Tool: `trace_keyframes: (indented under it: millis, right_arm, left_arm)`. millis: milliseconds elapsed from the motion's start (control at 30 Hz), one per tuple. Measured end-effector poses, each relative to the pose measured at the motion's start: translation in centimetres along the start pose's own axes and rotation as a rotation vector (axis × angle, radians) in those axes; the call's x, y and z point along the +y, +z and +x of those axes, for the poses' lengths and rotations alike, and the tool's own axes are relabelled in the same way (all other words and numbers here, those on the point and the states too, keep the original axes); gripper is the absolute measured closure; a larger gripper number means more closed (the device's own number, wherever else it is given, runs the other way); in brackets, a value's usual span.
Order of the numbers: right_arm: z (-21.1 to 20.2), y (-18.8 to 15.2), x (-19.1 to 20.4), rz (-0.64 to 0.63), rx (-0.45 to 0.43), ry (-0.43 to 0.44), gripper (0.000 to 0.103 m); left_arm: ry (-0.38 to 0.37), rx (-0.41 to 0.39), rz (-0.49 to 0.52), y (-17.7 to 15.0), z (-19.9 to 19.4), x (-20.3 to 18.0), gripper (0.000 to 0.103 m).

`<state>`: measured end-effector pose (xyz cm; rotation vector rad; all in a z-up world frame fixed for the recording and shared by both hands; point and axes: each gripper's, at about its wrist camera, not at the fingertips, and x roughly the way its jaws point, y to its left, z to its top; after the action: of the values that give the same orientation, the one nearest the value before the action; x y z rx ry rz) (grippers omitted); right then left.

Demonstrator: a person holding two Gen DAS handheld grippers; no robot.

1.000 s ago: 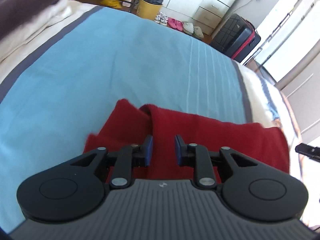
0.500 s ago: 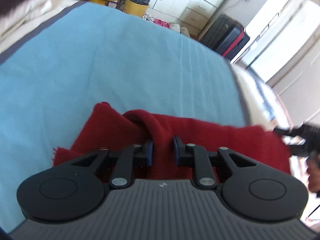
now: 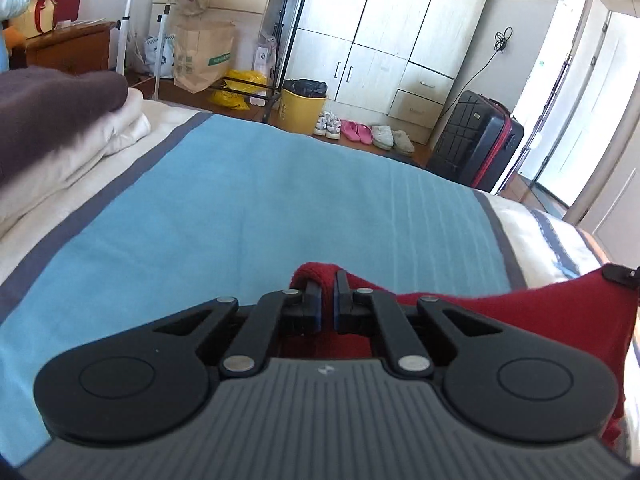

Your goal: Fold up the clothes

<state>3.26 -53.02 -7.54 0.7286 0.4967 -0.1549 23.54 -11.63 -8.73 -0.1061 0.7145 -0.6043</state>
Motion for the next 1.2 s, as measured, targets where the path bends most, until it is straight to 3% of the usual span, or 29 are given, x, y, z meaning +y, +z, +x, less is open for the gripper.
trace_keyframes:
  millis: [133,233,300,367,467,533,633,733,800,900,967,1033,1100,1133,1200]
  right_arm:
    - [2.2,0.1,-1.6,-0.017,0.045,-0.154,0.096]
    - [3.4,-0.2,-1.2,-0.109,0.082,-0.247,0.097]
    - [3.7,-0.1,-1.5,-0.079,0.102,-0.256,0.091]
    - [3.1,0.2,-1.6,-0.058,0.085,-0.274,0.065]
    - [1.5,0.4,-1.3,-0.065,0.037,-0.306,0.064]
    - [0.4,0.0,-0.6,-0.102,0.023,-0.283,0.061]
    - [-0.9,-0.8,0.9,-0.122,0.024,-0.23,0.059]
    - [-1.3,-2.5,3.3,-0.182,0.064,-0.185,0.057]
    - [-1.2,-3.9,5.1,-0.239,0.094,-0.171,0.057]
    - [-1.5,-4.8,7.4,-0.432,0.08,-0.25,0.051]
    - [-1.7,-4.7,7.3,-0.472,0.073,-0.311,0.048]
    - [-1.9,-4.2,5.8,-0.366,0.126,-0.299,0.048]
    - [-2.3,-4.3,4.5,-0.266,0.173,-0.231,0.048]
    - [-2.5,-4.5,4.2,-0.241,0.196,-0.198,0.049]
    - [-2.4,-5.1,4.8,-0.289,0.244,-0.173,0.054]
  left_arm:
    - [0.033,0.029,0.002,-0.9,1.7,0.5,0.098]
    - [0.034,0.075,0.004,-1.6,2.4,0.8,0.092]
    - [0.05,0.081,-0.011,-1.4,2.3,1.1,0.081]
    - [0.04,0.061,-0.038,-0.8,1.3,1.5,0.074]
    - [-0.007,0.047,-0.059,0.2,-0.5,2.1,0.07]
    - [-0.04,0.066,-0.033,0.2,-1.8,1.7,0.065]
    - [-0.079,0.118,0.067,-0.9,-3.5,0.1,0.058]
    - [-0.077,0.215,0.248,-2.4,-4.0,-2.5,0.056]
    - [-0.068,0.261,0.379,-3.6,-4.0,-4.5,0.042]
    - [-0.07,0.333,0.518,-6.1,-3.3,-7.3,0.038]
    - [-0.093,0.377,0.58,-7.9,-2.7,-8.4,0.034]
    - [-0.043,0.343,0.658,-9.0,-2.7,-9.1,0.034]
    - [0.035,0.291,0.724,-9.4,-2.8,-9.7,0.039]
    - [0.083,0.256,0.751,-9.5,-3.0,-10.0,0.04]
    - [0.134,0.187,0.802,-9.5,-3.8,-10.6,0.053]
